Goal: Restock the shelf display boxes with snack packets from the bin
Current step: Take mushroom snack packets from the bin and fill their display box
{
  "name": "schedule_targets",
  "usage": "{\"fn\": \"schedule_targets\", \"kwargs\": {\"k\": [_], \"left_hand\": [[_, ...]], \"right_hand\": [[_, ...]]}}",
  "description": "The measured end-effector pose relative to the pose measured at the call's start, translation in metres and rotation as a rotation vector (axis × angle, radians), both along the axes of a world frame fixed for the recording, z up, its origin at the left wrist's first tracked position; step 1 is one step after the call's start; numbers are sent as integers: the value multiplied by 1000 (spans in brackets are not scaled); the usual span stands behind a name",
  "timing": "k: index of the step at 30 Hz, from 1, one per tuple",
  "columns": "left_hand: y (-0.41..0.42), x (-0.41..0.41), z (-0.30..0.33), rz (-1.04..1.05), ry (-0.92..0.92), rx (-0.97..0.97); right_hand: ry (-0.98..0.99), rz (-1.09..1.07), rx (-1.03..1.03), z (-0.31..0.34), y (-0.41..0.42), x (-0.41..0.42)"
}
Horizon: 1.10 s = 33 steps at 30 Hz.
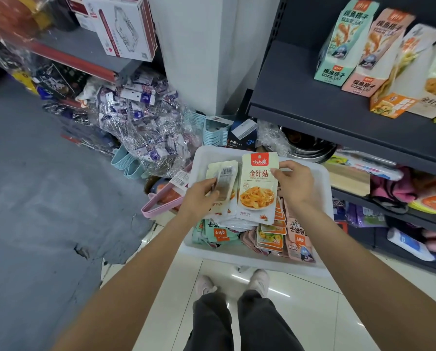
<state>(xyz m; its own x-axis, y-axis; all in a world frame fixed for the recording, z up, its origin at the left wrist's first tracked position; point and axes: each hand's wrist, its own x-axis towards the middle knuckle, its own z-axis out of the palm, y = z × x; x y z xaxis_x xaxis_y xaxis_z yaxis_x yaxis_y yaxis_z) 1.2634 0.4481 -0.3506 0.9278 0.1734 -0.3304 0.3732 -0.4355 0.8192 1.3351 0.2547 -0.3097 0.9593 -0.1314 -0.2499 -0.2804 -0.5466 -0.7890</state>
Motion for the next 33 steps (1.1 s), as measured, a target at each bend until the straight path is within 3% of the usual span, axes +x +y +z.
{"fn": "schedule_targets", "kwargs": {"k": [4, 6, 14, 21, 27, 33], "left_hand": [[6, 4, 26, 246, -130, -104], [10, 7, 41, 273, -192, -161], [-28, 49, 101, 155, -289, -137], [-145, 98, 136, -138, -316, 21], [-258, 139, 149, -115, -428, 82], [-319, 168, 149, -26, -509, 42]], "right_hand": [[-7, -2, 39, 7, 2, 1], [-28, -1, 95, 14, 0, 2], [-210, -4, 95, 53, -54, 22], [-268, 194, 117, 79, -153, 48], [-222, 330, 156, 95, -244, 76], [-227, 212, 207, 100, -321, 105]]}}
